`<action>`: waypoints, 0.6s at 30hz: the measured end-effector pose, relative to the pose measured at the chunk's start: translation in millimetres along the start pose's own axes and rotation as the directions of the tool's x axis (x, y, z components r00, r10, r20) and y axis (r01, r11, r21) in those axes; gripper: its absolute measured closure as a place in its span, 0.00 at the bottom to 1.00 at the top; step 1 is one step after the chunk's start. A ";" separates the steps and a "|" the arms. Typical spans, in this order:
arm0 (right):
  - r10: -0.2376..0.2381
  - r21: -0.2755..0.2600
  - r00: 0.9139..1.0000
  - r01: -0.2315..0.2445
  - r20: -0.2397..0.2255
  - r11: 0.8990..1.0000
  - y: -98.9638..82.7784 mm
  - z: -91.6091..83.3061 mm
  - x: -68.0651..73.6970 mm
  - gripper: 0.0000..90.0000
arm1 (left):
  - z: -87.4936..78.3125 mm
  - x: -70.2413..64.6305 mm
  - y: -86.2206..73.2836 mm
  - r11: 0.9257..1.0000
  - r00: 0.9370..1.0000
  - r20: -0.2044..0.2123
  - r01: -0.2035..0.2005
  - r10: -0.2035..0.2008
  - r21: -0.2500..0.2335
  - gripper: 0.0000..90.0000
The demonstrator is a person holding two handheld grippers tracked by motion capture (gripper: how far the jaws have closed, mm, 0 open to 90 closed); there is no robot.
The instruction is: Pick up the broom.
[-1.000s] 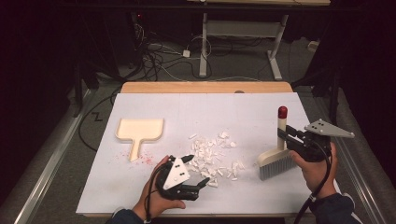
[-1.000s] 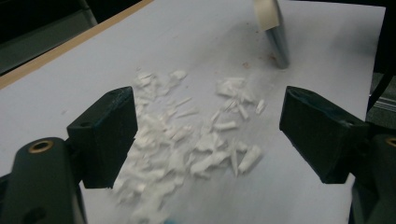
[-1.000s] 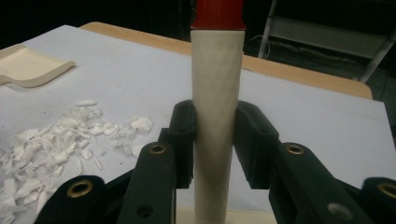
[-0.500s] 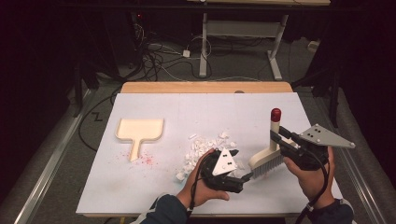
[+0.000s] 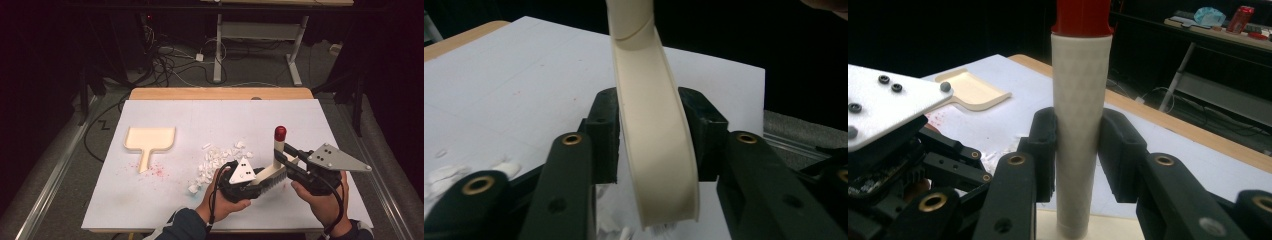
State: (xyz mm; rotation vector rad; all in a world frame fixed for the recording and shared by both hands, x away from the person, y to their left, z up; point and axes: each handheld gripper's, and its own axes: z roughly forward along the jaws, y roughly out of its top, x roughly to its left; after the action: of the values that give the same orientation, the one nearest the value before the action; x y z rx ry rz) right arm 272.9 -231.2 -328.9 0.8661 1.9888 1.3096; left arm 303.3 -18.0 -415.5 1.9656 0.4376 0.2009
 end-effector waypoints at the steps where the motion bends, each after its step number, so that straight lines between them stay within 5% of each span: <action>1: 0.003 -0.001 1.000 -0.003 -0.009 1.000 0.1 -0.2 0.0 0.78 | 0.0 0.0 0.0 1.000 1.000 0.000 0.000 0.000 0.000 0.71; 10: -0.016 -0.009 0.996 0.015 -0.085 1.000 -1.1 1.4 4.9 0.76 | -24.1 8.9 -6.0 0.998 0.999 0.020 -0.034 0.033 0.045 0.72; 14: -0.048 -0.029 0.988 0.045 -0.145 0.999 -2.0 0.8 5.9 0.65 | -35.5 9.9 -7.9 0.996 0.998 0.040 -0.059 0.056 0.064 0.72; 15: -0.102 -0.015 0.977 0.101 -0.187 0.995 -3.3 1.5 7.2 0.59 | -42.6 9.7 -9.1 0.994 0.995 0.057 -0.082 0.078 0.078 0.72; 16: -0.102 -0.015 0.977 0.101 -0.187 0.995 -3.3 1.5 7.2 0.59 | -42.6 9.7 -9.1 0.994 0.995 0.057 -0.082 0.078 0.078 0.72; 17: -0.155 -0.002 0.958 0.160 -0.242 0.987 -7.5 2.6 7.3 0.56 | -46.5 9.8 -10.0 0.992 0.994 0.068 -0.096 0.091 0.083 0.72; 18: -0.160 0.015 0.948 0.171 -0.274 0.985 -10.6 4.6 6.6 0.52 | -53.6 9.3 -12.2 0.989 0.990 0.086 -0.119 0.111 0.093 0.72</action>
State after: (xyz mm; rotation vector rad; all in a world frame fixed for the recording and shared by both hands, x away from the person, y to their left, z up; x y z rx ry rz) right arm 270.4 -226.7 -341.1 0.5428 2.2503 1.3552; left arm 291.4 35.3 -404.4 2.0893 0.2861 0.1759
